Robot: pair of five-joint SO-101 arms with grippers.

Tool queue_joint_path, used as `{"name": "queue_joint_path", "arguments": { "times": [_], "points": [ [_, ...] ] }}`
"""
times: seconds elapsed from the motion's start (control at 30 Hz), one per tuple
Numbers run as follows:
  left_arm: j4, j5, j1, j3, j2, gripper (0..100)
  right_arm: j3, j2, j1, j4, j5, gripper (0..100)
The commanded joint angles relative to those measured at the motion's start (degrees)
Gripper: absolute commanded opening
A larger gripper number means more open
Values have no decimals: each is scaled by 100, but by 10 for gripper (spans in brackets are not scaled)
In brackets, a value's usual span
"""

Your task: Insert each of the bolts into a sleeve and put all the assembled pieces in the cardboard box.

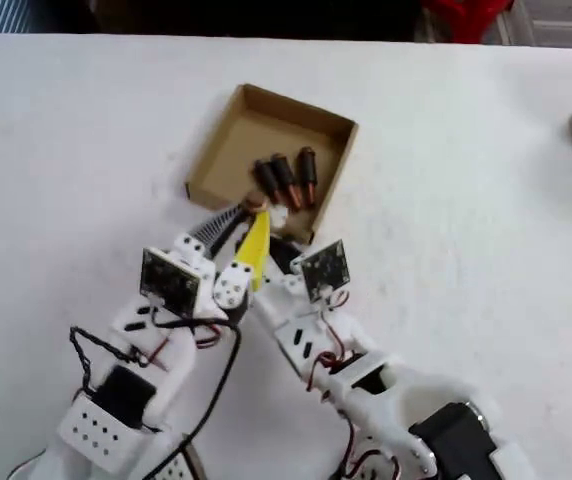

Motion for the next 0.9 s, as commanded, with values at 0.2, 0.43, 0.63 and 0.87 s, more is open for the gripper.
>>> {"name": "queue_joint_path", "arguments": {
  "times": [0.2,0.43,0.63,0.87],
  "points": [
    [35,-70,92,-35,-127,21,-62,-66,154,-180,-9,17],
    [0,738,-13,-18,-119,22,-62,-66,127,-180,-9,17],
    [-9,738,-13,-26,-110,22,70,-57,127,-593,0,17],
    [-18,738,-198,-62,-110,22,264,-66,119,-673,308,17]
  ]
}}
